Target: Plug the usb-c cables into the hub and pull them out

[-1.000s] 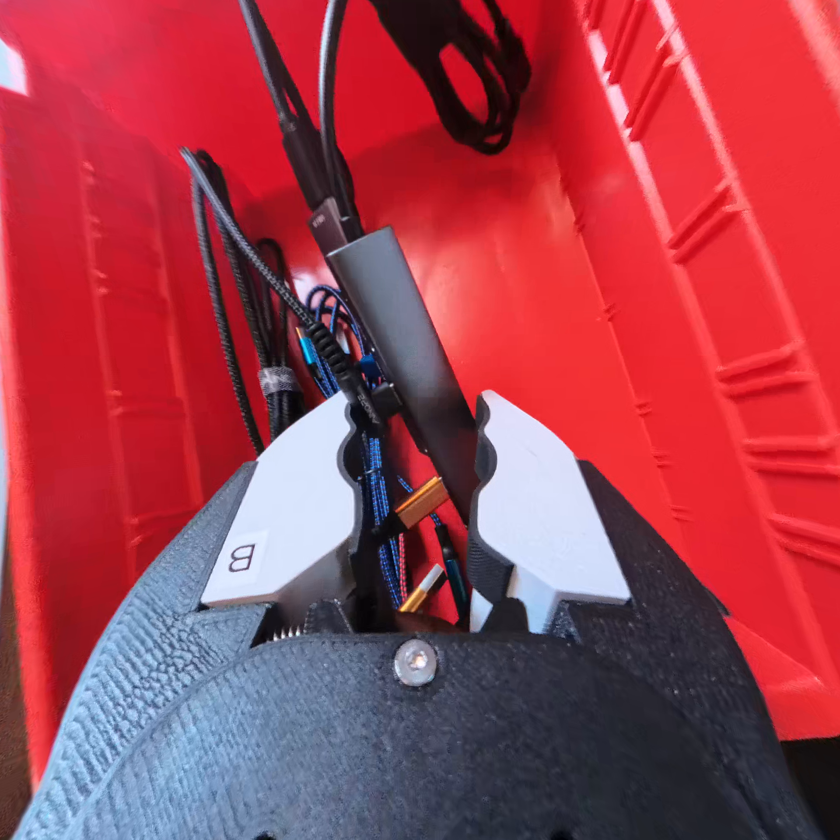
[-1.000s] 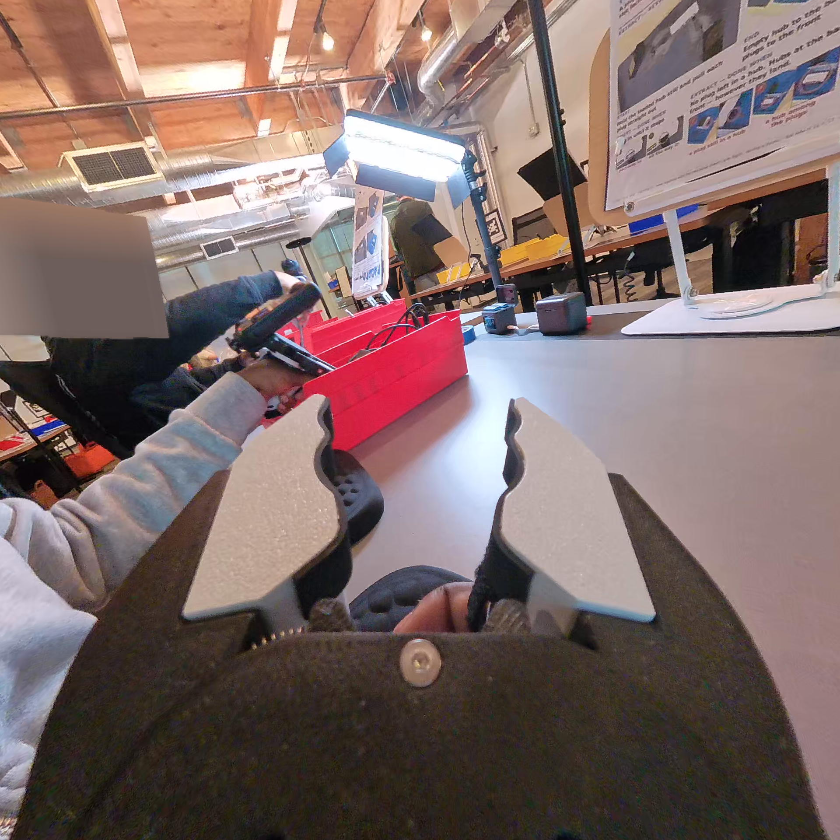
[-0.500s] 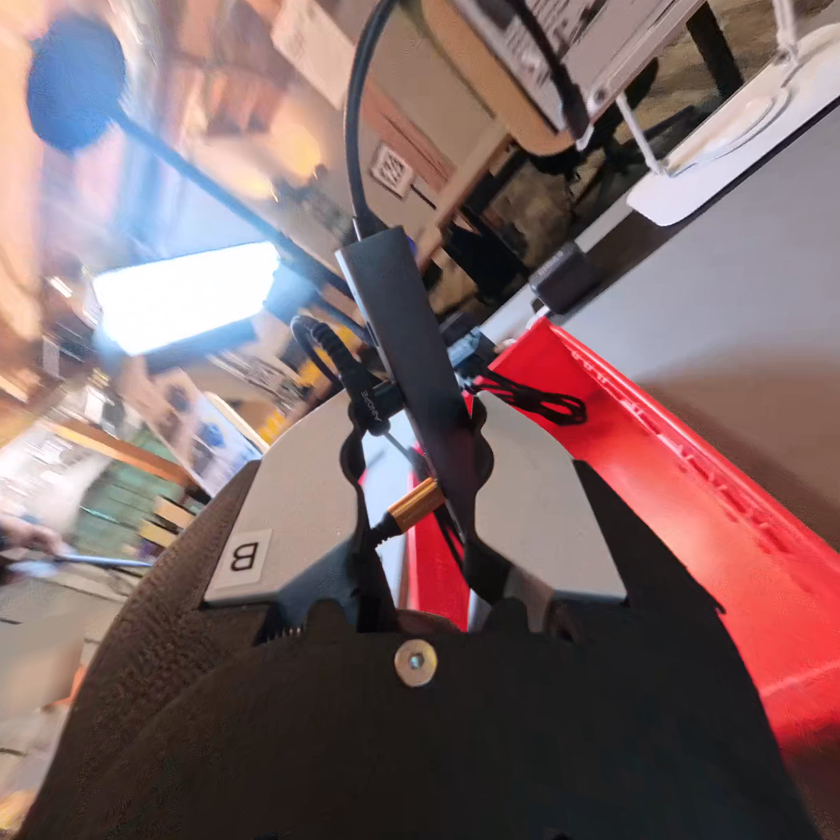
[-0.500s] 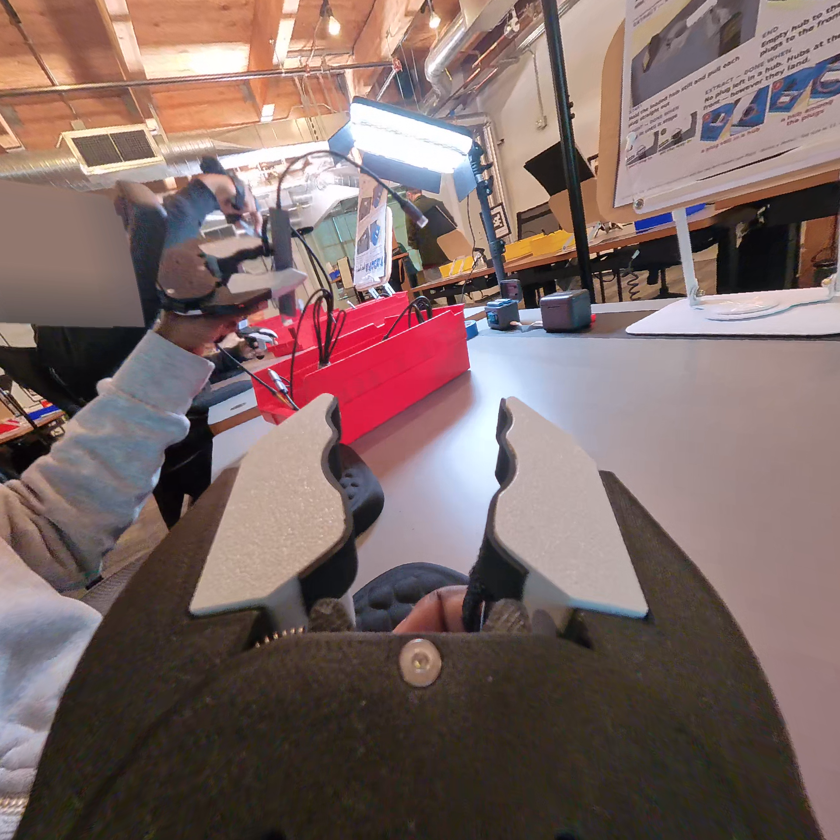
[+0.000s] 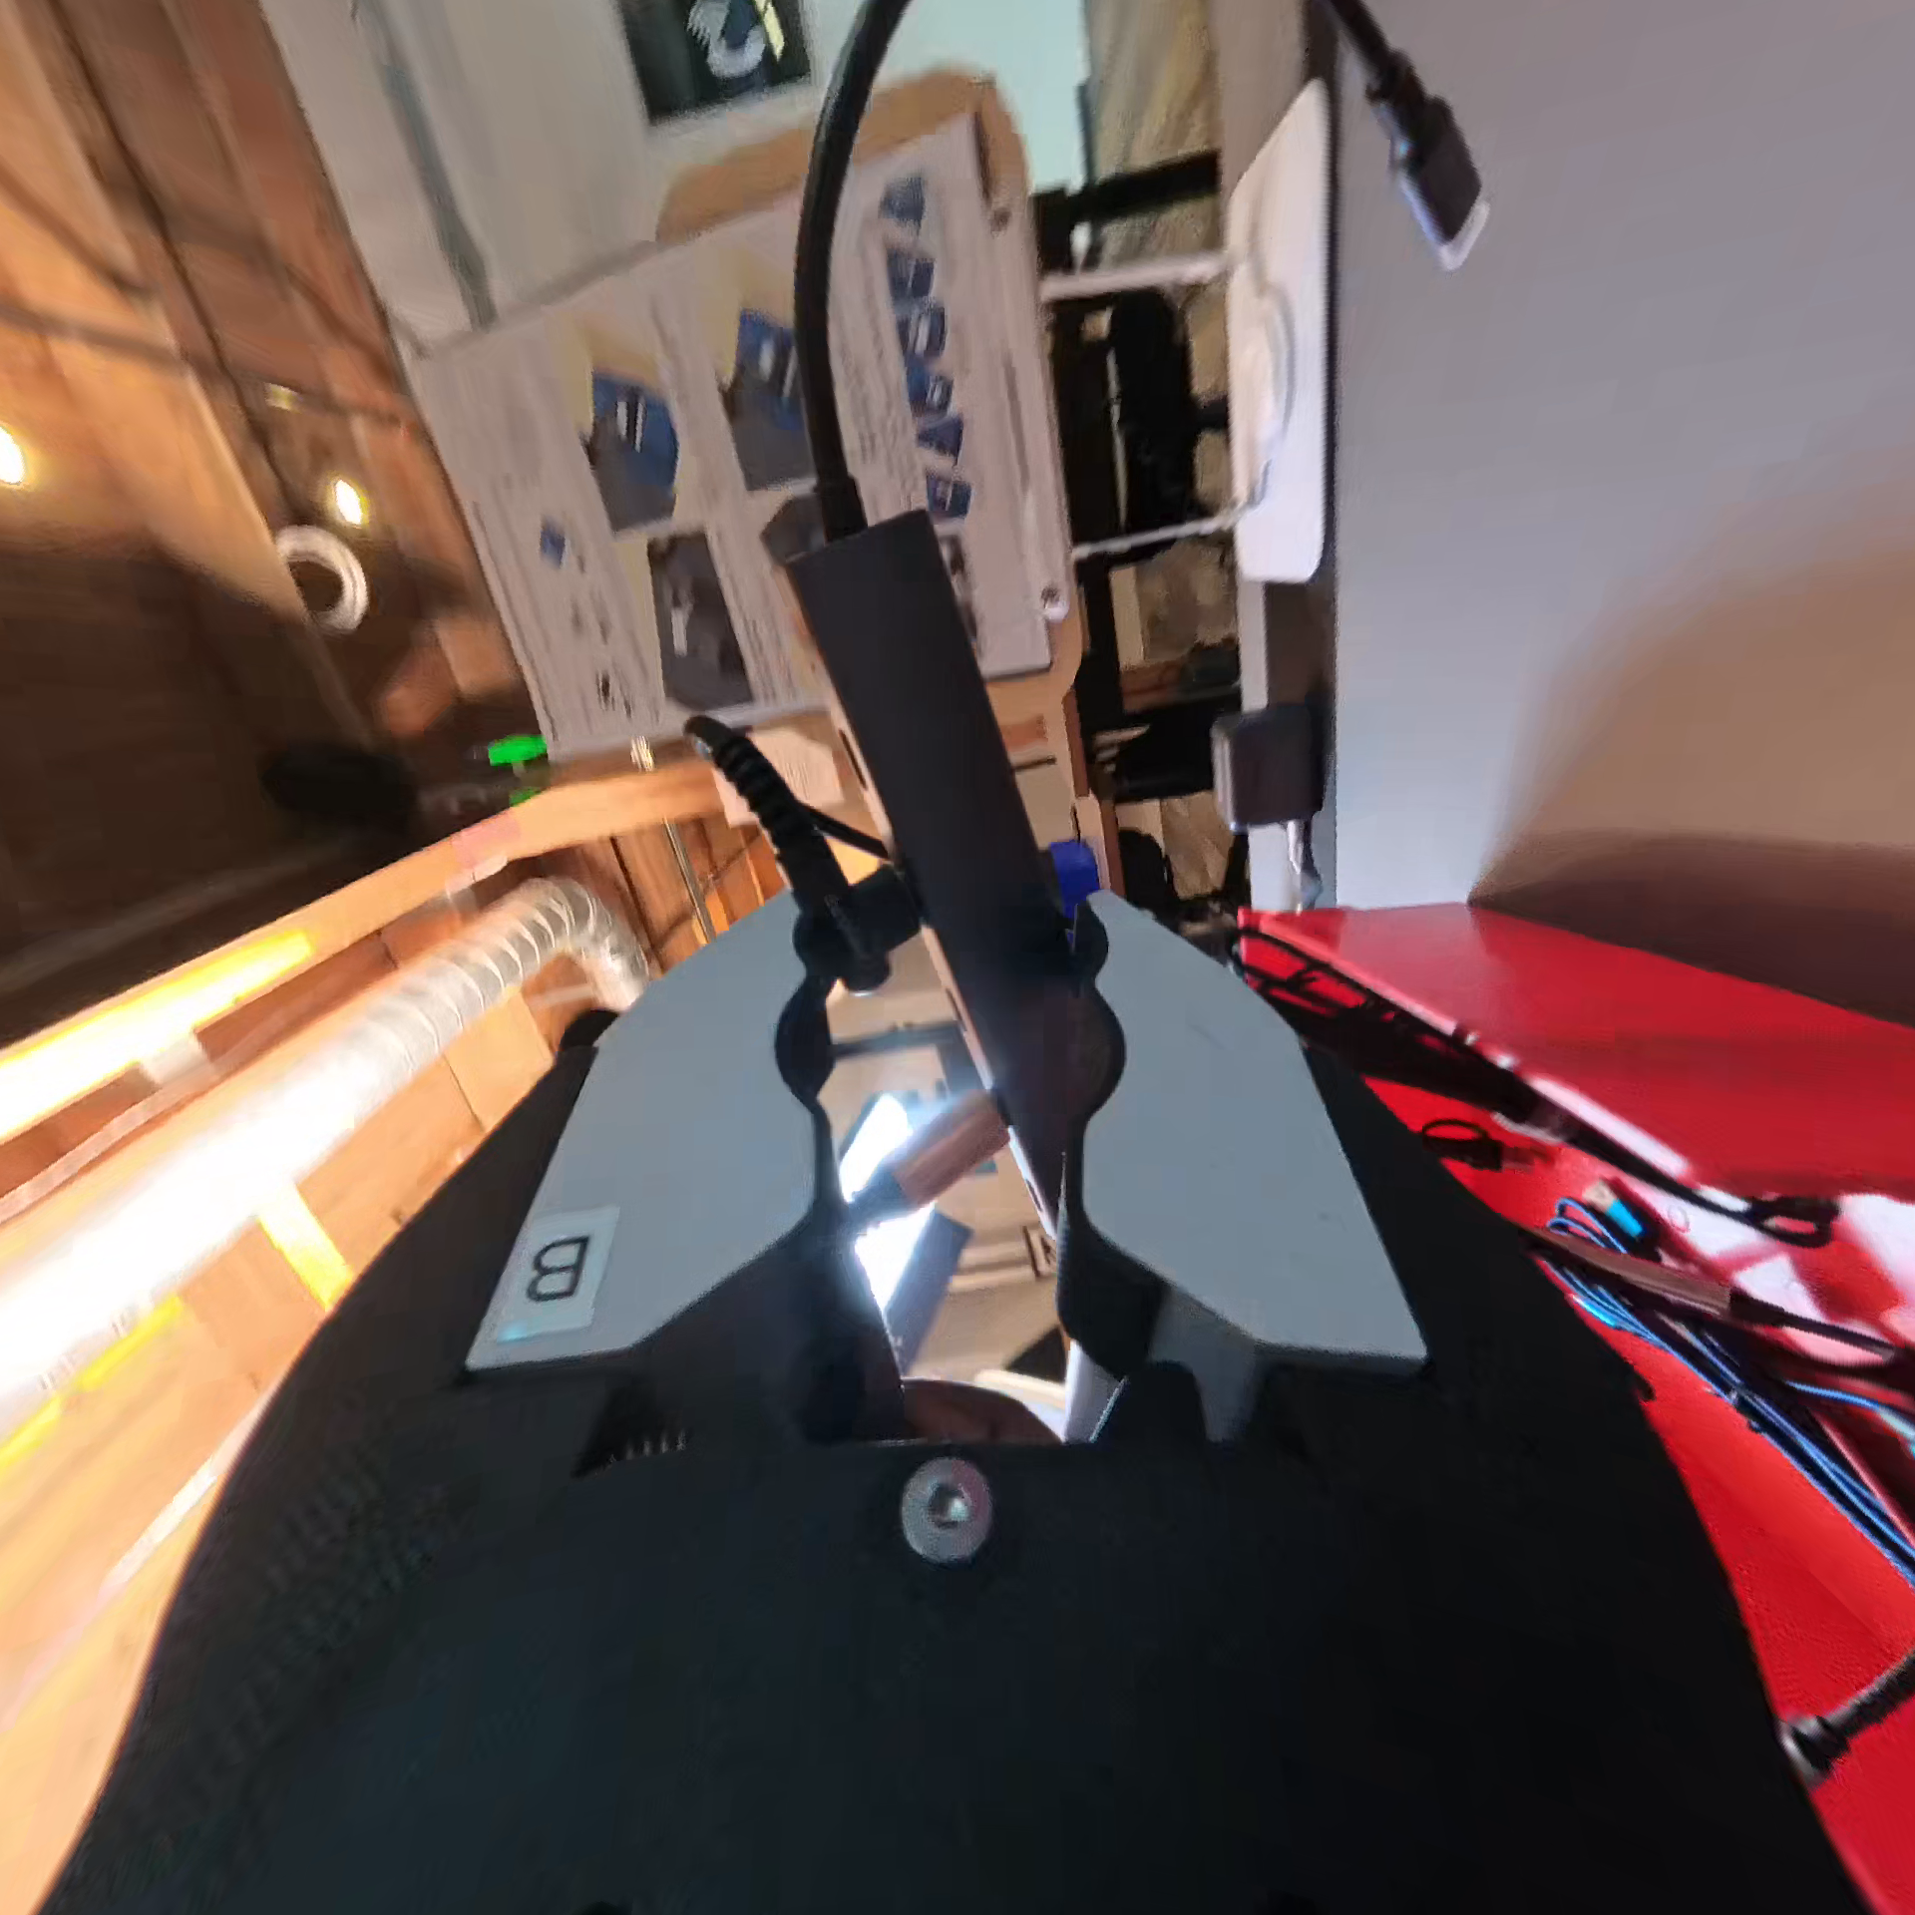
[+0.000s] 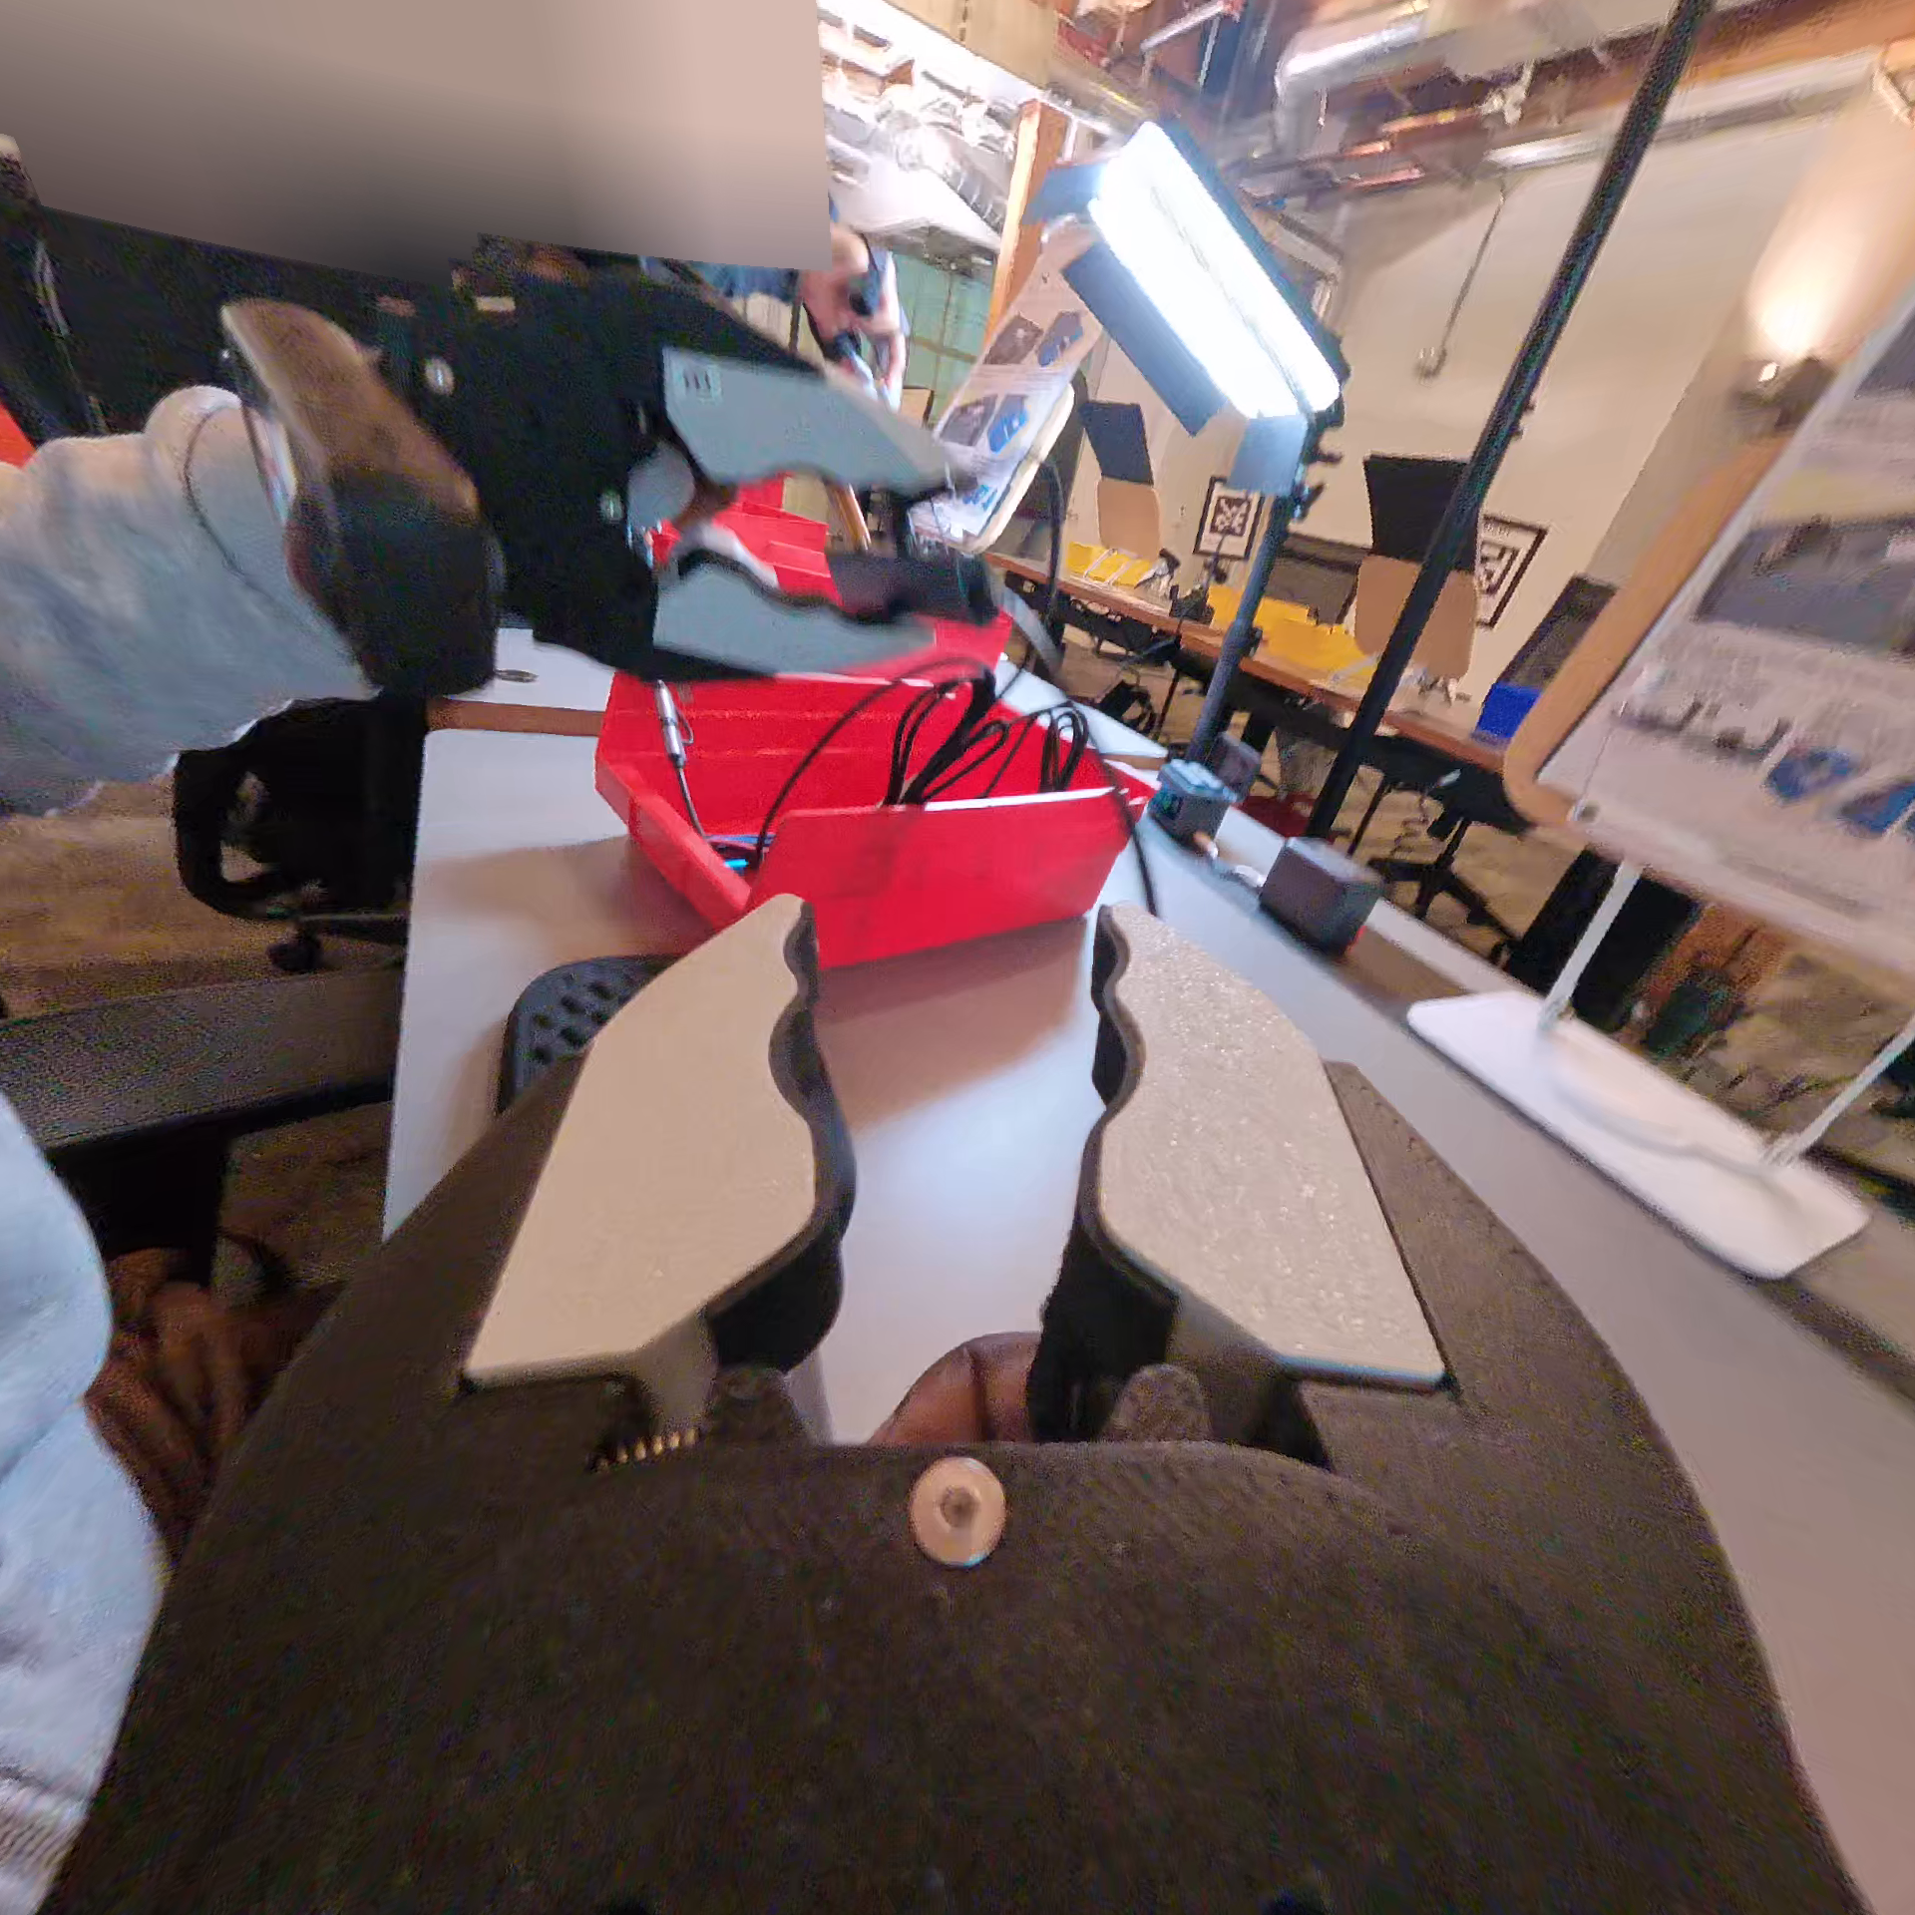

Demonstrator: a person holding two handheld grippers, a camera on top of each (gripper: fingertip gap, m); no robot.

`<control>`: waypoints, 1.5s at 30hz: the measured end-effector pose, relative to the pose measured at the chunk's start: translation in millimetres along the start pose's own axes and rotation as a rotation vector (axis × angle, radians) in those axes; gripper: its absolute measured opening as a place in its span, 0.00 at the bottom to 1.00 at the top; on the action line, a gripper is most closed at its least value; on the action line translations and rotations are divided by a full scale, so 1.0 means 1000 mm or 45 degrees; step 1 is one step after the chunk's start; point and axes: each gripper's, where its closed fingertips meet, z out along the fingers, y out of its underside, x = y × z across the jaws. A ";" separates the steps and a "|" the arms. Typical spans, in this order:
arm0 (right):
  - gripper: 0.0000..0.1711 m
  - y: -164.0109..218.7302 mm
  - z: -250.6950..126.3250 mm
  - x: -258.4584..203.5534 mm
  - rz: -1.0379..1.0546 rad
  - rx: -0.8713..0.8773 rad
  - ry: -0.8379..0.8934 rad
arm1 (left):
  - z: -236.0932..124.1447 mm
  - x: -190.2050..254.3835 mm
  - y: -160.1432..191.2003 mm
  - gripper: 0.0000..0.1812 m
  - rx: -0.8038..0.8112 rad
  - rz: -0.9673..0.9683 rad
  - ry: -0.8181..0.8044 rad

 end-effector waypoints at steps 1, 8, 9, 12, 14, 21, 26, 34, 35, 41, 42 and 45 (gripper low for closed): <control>0.29 -0.011 0.006 0.000 -0.051 -0.004 -0.001 | -0.001 0.002 -0.011 0.25 0.039 0.049 0.014; 0.18 -0.002 0.055 -0.003 -0.310 -0.349 -0.043 | -0.008 0.013 -0.061 0.25 0.227 0.272 0.076; 0.14 0.002 0.060 -0.006 -0.301 -0.375 -0.074 | -0.010 0.014 -0.065 0.25 0.248 0.290 0.082; 0.06 0.007 0.065 -0.011 -0.239 -0.345 -0.128 | -0.010 0.018 -0.069 0.25 0.279 0.367 0.096; 0.06 0.002 0.065 -0.009 -0.113 -0.225 -0.128 | -0.010 0.010 -0.069 0.27 0.308 0.312 0.051; 0.05 -0.043 0.040 0.017 0.486 0.433 -0.170 | -0.044 -0.050 -0.077 0.31 0.664 -0.949 -0.185; 0.06 -0.068 0.027 0.006 0.585 0.658 -0.300 | -0.053 -0.046 -0.114 0.30 1.203 -2.324 0.354; 0.05 -0.036 0.021 -0.017 0.896 0.706 -0.416 | -0.053 -0.054 -0.110 0.10 1.560 -2.738 0.716; 0.05 -0.032 0.021 -0.019 0.916 0.711 -0.424 | -0.051 -0.050 -0.111 0.07 1.526 -2.756 0.726; 0.08 0.003 0.034 -0.020 1.086 0.469 -0.368 | -0.040 -0.018 -0.106 0.06 1.373 -2.833 0.733; 0.09 0.008 0.034 -0.020 1.068 0.416 -0.351 | -0.040 -0.013 -0.105 0.06 1.358 -2.820 0.742; 0.07 0.008 0.033 -0.030 1.054 0.395 -0.410 | -0.045 -0.010 -0.104 0.06 1.412 -2.861 0.762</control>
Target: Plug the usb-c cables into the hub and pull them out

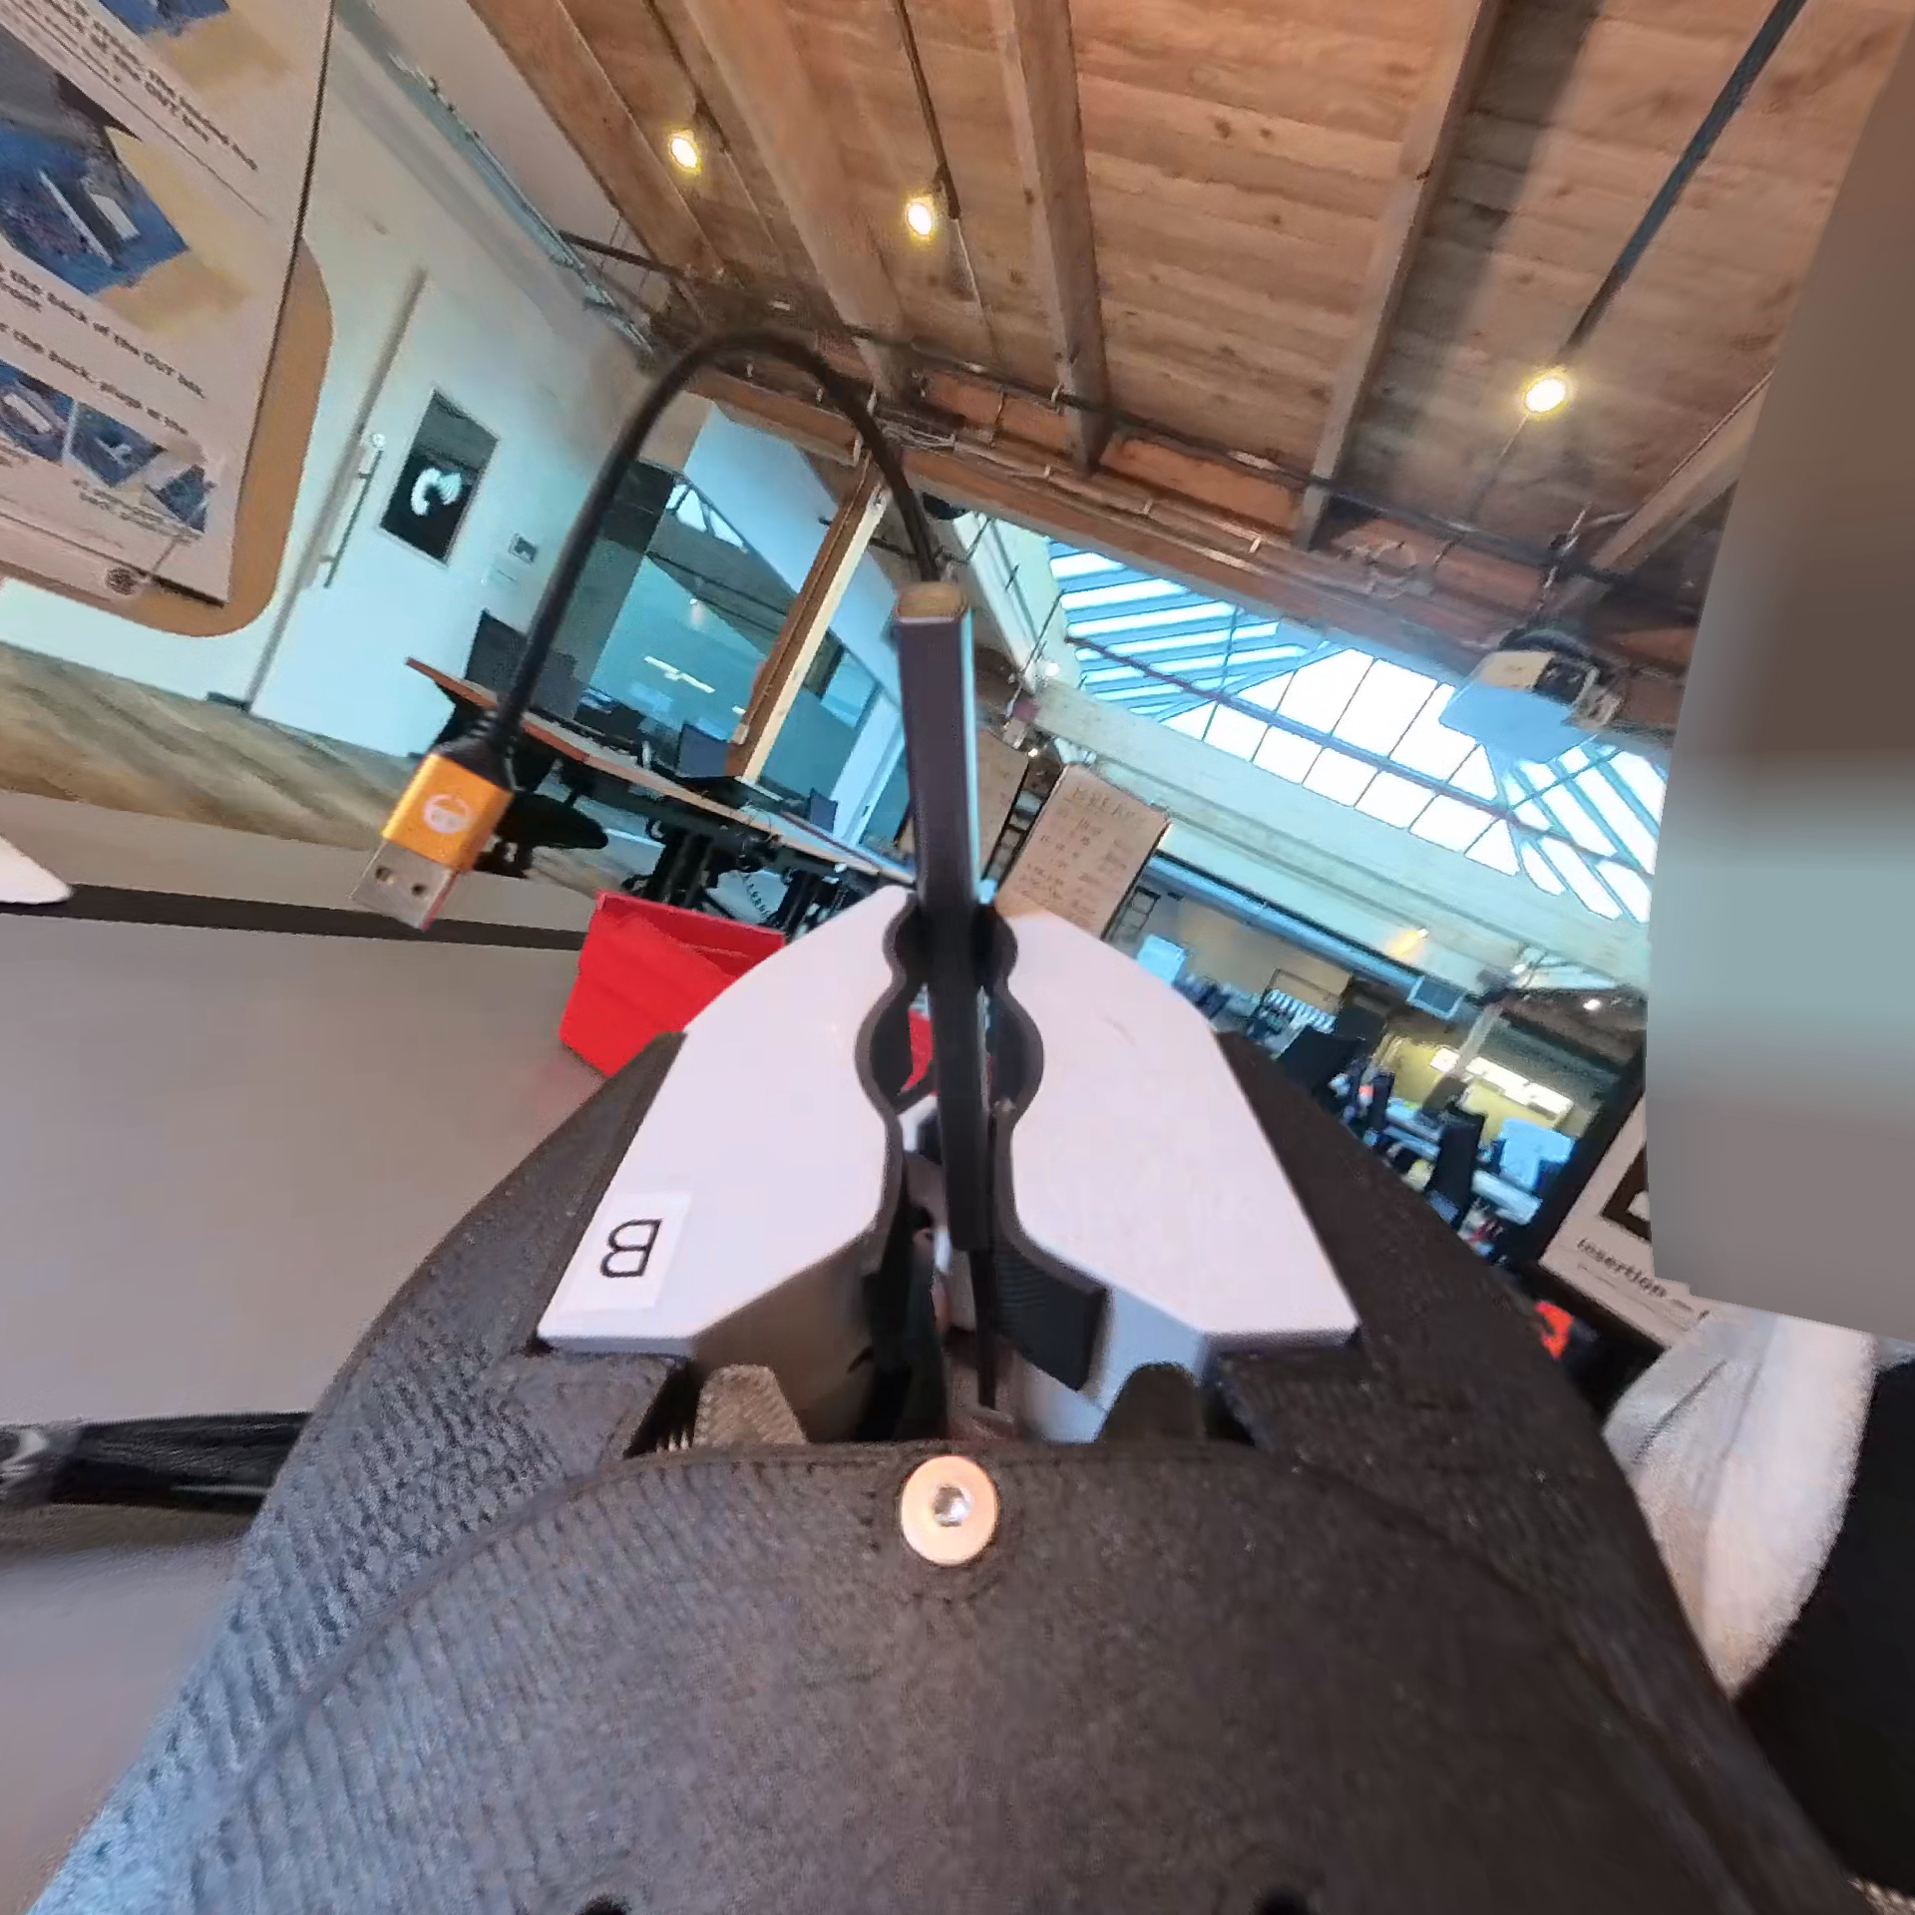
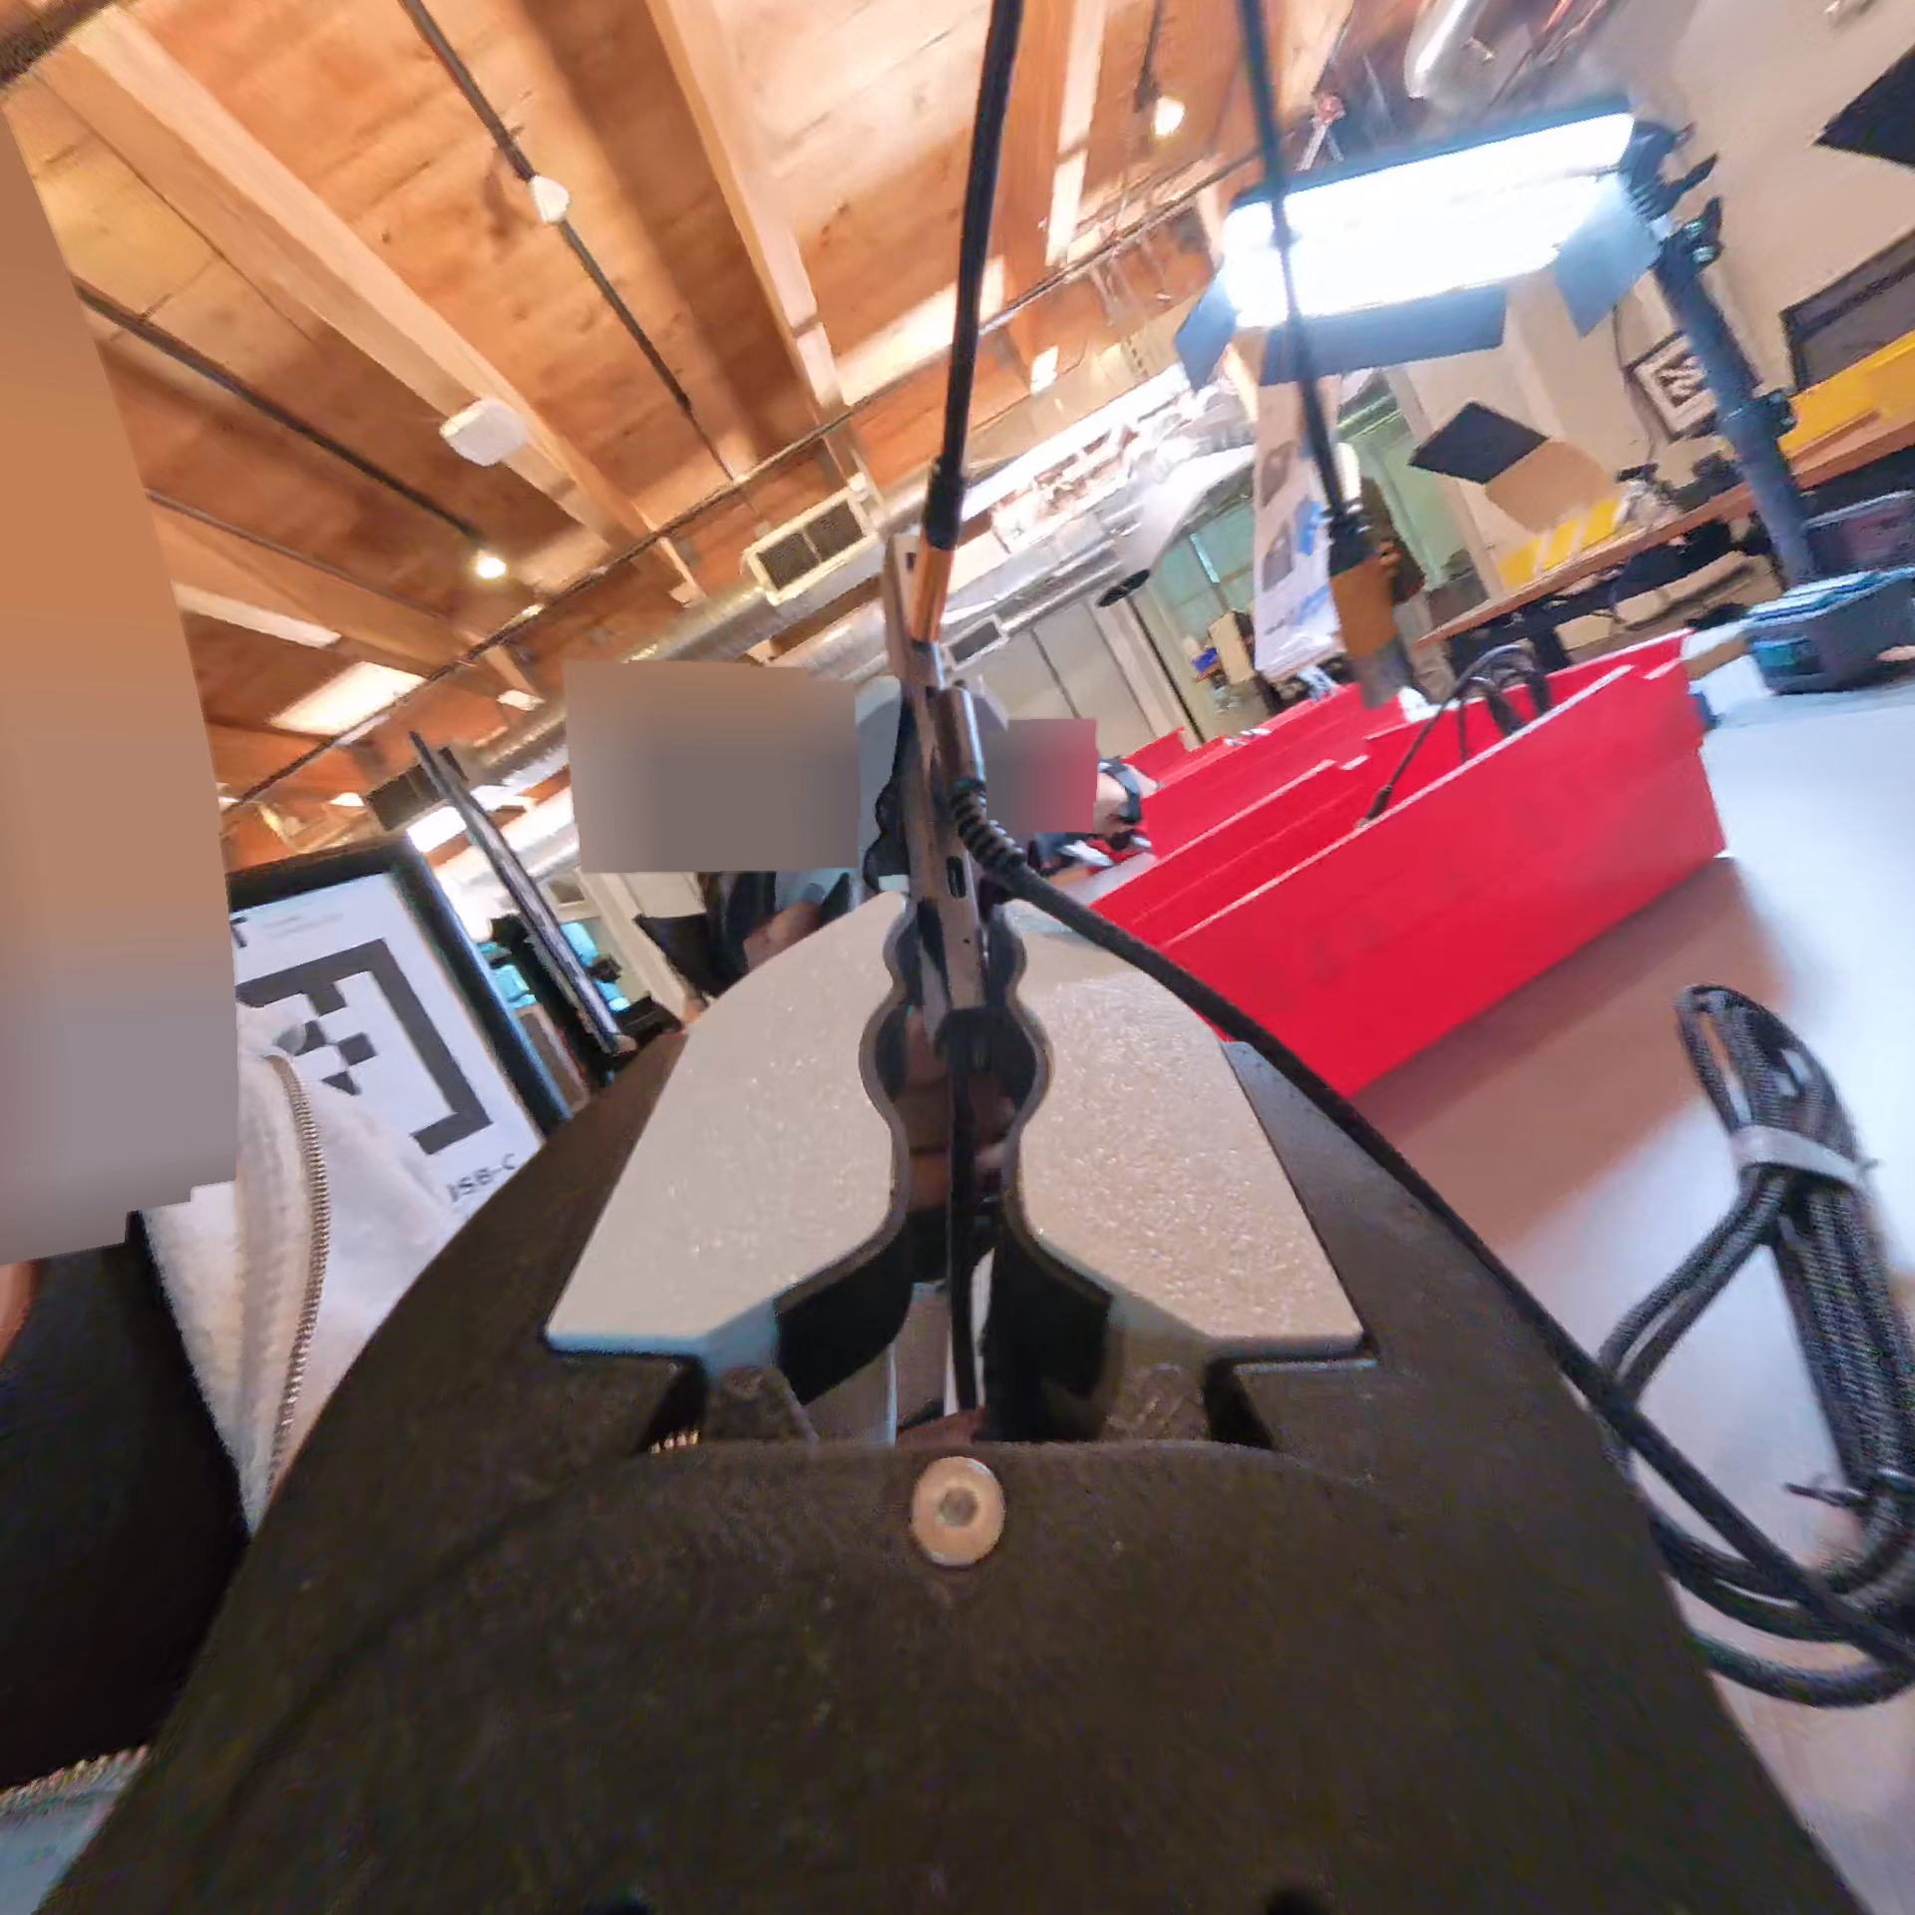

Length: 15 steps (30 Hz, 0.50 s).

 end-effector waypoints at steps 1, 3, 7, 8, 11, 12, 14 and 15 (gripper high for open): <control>0.06 -0.001 0.000 -0.004 0.008 0.031 -0.038 | -0.001 0.001 -0.001 0.06 0.025 -0.032 0.015; 0.05 -0.003 0.001 -0.006 0.034 0.101 -0.074 | -0.001 0.001 0.000 0.07 0.037 -0.061 0.026; 0.05 0.004 0.003 -0.005 0.109 0.103 -0.101 | -0.001 0.000 0.007 0.06 -0.006 -0.017 -0.002; 0.06 0.005 0.003 -0.001 0.121 0.073 -0.067 | -0.003 -0.003 0.008 0.06 -0.014 0.003 -0.028; 0.11 0.000 -0.009 0.017 -0.076 0.013 0.129 | -0.012 -0.015 0.007 0.06 0.007 0.117 -0.131; 0.12 -0.002 -0.015 0.026 -0.228 -0.017 0.259 | -0.015 -0.019 0.010 0.06 -0.008 0.128 -0.152; 0.13 -0.003 -0.023 0.036 -0.544 -0.130 0.463 | -0.020 -0.024 0.016 0.06 -0.032 0.104 -0.163; 0.15 0.003 -0.021 0.037 -0.672 -0.244 0.497 | -0.021 -0.026 0.023 0.06 -0.063 0.103 -0.171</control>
